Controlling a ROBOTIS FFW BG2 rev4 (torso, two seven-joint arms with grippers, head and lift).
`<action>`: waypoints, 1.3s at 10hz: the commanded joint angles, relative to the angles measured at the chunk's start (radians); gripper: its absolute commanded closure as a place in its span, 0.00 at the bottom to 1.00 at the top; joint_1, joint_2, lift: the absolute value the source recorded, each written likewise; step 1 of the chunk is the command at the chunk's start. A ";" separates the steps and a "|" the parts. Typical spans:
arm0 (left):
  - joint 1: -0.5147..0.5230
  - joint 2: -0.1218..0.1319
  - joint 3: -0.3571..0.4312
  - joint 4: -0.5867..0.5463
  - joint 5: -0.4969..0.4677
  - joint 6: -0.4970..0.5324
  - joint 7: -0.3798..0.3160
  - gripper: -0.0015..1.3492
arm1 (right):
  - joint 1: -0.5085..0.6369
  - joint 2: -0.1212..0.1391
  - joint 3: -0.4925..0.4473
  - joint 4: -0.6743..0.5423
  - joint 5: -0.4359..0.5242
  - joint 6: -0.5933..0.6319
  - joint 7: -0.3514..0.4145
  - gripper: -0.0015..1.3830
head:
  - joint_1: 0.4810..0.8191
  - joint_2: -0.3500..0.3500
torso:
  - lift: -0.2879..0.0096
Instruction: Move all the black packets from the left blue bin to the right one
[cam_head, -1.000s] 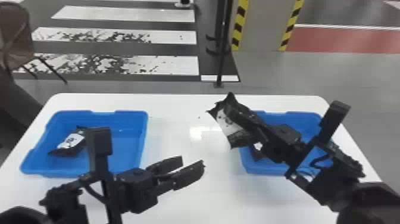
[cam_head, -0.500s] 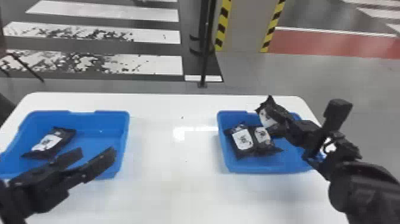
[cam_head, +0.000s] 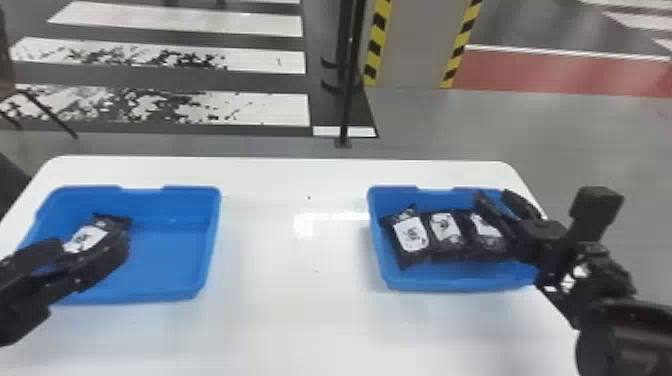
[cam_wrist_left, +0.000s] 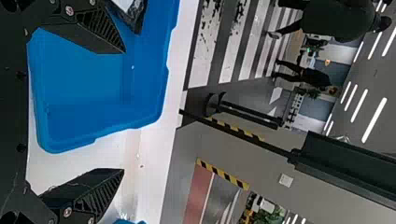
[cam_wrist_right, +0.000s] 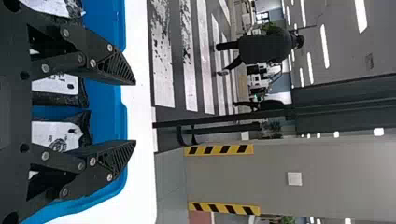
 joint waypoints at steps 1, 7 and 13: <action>-0.034 0.002 0.034 0.001 -0.088 0.015 0.000 0.10 | 0.175 0.033 0.000 -0.235 0.088 -0.041 -0.018 0.11 | 0.63 0.36 | 0.50; -0.358 0.073 0.007 0.266 -0.362 0.233 0.046 0.10 | 0.792 0.151 0.078 -0.831 0.291 -0.402 -0.064 0.15 | 0.63 0.77 | 0.50; -0.694 0.111 -0.187 0.796 -0.459 0.204 0.080 0.10 | 0.809 0.122 0.133 -0.758 0.185 -0.434 -0.037 0.16 | 0.63 0.84 | 0.50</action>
